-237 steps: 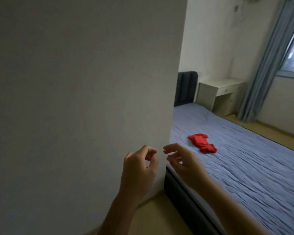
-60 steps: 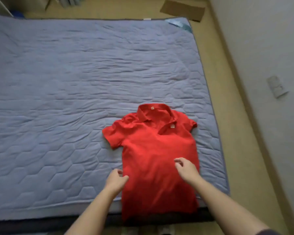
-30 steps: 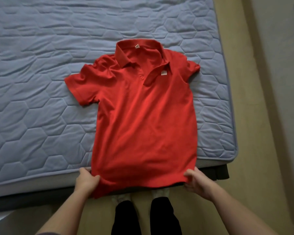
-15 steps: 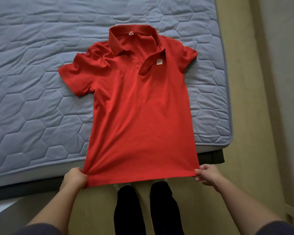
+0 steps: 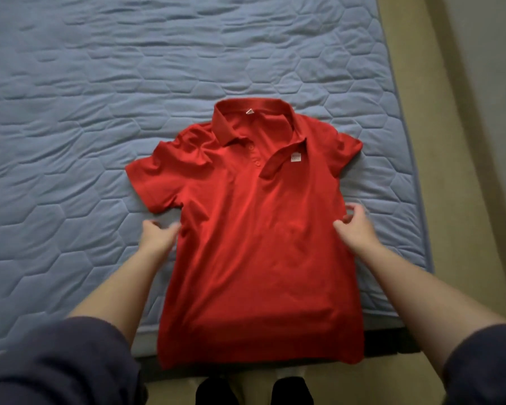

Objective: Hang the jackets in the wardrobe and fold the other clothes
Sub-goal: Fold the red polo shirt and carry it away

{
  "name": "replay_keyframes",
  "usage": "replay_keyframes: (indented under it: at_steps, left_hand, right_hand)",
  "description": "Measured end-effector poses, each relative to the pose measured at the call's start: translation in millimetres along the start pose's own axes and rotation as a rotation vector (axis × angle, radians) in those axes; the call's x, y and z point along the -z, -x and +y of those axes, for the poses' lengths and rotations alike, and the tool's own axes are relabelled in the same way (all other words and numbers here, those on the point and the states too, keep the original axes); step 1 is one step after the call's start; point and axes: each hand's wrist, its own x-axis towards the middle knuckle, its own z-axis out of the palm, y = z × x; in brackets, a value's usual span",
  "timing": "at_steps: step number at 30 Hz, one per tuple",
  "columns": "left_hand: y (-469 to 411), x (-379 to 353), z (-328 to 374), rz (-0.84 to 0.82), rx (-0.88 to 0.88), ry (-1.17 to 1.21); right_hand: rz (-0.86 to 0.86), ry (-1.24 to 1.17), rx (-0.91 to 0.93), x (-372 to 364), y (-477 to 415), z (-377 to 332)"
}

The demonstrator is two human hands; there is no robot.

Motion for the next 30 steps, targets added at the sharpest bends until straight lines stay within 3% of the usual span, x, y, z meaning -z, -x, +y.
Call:
replay_keyframes:
  at_steps: [3, 7, 11, 14, 16, 18, 19, 20, 22, 25, 28, 30]
  left_hand:
    - [-44.0, -12.8, 35.7, -0.001, 0.114, 0.427]
    - [-87.1, -20.6, 47.5, 0.121, 0.128, 0.626]
    - [-112.5, -1.9, 55.3, 0.251, 0.018, 0.556]
    - [-122.0, 28.8, 50.2, 0.451, -0.017, 0.487]
    - [-122.6, 40.9, 35.8, 0.434, 0.028, 0.354]
    - [-119.2, 39.9, 26.9, 0.335, 0.131, 0.221]
    - [-114.4, 36.9, 28.0, 0.361, 0.127, 0.104]
    - [-108.1, 34.0, 32.8, 0.439, 0.041, -0.081]
    - [-93.2, 23.9, 47.9, 0.579, -0.339, -0.433]
    - [-70.5, -18.7, 71.7, 0.396, -0.782, -0.663]
    - [-55.6, -77.2, 80.4, 0.125, -0.868, -0.882]
    - [-53.9, -108.3, 70.5, 0.021, -0.806, -1.011]
  right_hand:
    - [0.032, -0.347, -0.143, -7.0, -49.1, -25.2]
    - [0.066, -0.737, -0.275, -7.1, -93.4, -38.8]
    - [0.007, -0.737, -0.153, -5.6, -120.6, -53.7]
    - [0.292, -0.617, -0.100, 3.8, -134.8, -59.2]
    - [0.404, -0.577, -0.122, 13.6, -140.8, -52.9]
    - [0.300, -0.632, -0.134, 18.4, -143.1, -49.5]
    - [0.254, -0.680, -0.129, 20.4, -144.5, -50.2]
    - [0.249, -0.720, -0.110, 23.0, -147.0, -52.5]
    - [0.296, -0.705, -0.058, 28.0, -152.9, -57.5]
    - [0.163, -0.479, 0.107, 28.5, -151.6, -60.5]
    - [-0.063, -0.192, 0.236, 23.9, -147.1, -59.4]
    - [-0.131, -0.255, 0.174, 28.0, -147.7, -58.1]
